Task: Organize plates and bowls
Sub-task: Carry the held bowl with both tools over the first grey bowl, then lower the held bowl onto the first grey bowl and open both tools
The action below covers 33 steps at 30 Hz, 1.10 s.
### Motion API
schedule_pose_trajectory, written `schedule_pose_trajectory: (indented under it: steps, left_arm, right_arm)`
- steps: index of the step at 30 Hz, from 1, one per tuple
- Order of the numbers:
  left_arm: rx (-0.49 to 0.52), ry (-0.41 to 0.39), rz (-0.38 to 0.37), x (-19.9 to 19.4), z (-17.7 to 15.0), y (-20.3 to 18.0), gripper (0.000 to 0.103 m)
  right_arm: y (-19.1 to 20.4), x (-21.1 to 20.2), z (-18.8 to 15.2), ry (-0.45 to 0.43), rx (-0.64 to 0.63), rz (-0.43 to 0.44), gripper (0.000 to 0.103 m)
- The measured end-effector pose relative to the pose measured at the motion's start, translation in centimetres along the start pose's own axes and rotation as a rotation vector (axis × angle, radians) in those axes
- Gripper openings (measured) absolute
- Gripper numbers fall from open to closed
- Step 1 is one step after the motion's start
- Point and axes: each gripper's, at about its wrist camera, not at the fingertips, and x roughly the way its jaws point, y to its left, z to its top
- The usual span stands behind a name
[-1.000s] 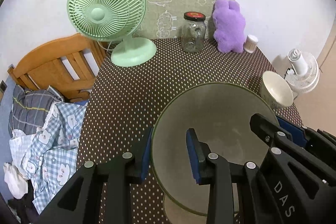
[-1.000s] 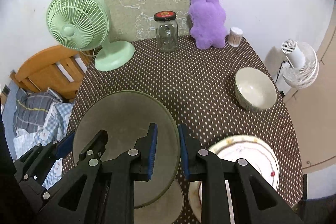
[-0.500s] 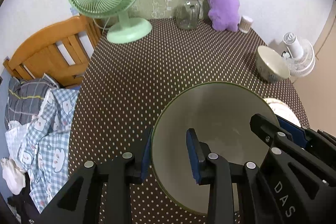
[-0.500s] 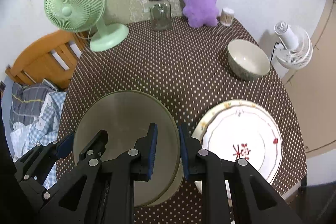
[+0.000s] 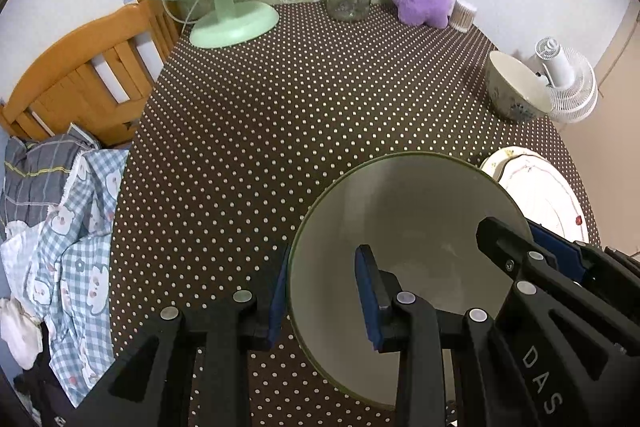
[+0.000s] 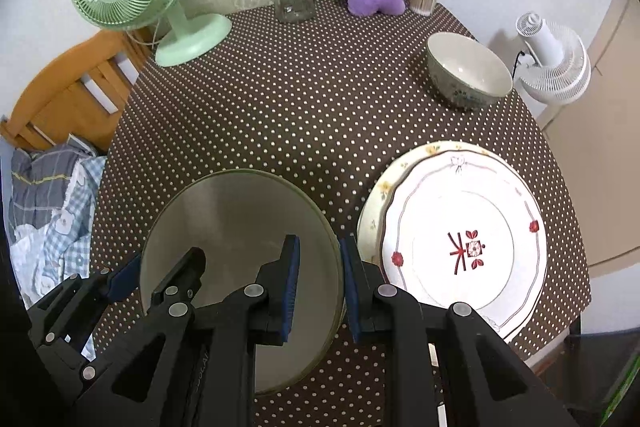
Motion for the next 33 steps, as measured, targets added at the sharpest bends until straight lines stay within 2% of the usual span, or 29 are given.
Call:
schedule_pose_trajectory:
  steps: [12, 21, 24, 27, 29, 31, 33]
  left_arm:
    - [0.010, 0.035, -0.024, 1.8, -0.6, 0.0, 0.031]
    - [0.037, 0.019, -0.026, 1.9, -0.3, -0.4, 0.032]
    - [0.039, 0.033, -0.041, 1.9, -0.4, -0.3, 0.040]
    - [0.036, 0.038, -0.048, 1.6, -0.4, -0.2, 0.041]
    - [0.046, 0.023, -0.047, 1.0, -0.4, -0.2, 0.048]
    - [0.058, 0.000, -0.043, 0.2, -0.3, -0.2, 0.063]
    - [0.057, -0.017, -0.044, -0.5, -0.1, 0.0, 0.068]
  right_arm:
    - [0.5, 1.9, -0.3, 0.030, 0.000, -0.033, 0.025]
    - [0.3, 2.3, -0.1, 0.017, -0.001, -0.034, 0.025]
    - [0.4, 2.2, -0.2, 0.022, -0.015, -0.028, 0.025]
    - [0.5, 2.0, -0.2, 0.031, -0.020, -0.017, 0.025]
    - [0.4, 1.5, -0.2, 0.026, -0.011, -0.014, 0.025]
    - [0.4, 0.9, -0.2, 0.015, -0.006, -0.022, 0.025]
    - [0.4, 0.1, -0.1, -0.005, -0.007, -0.022, 0.025]
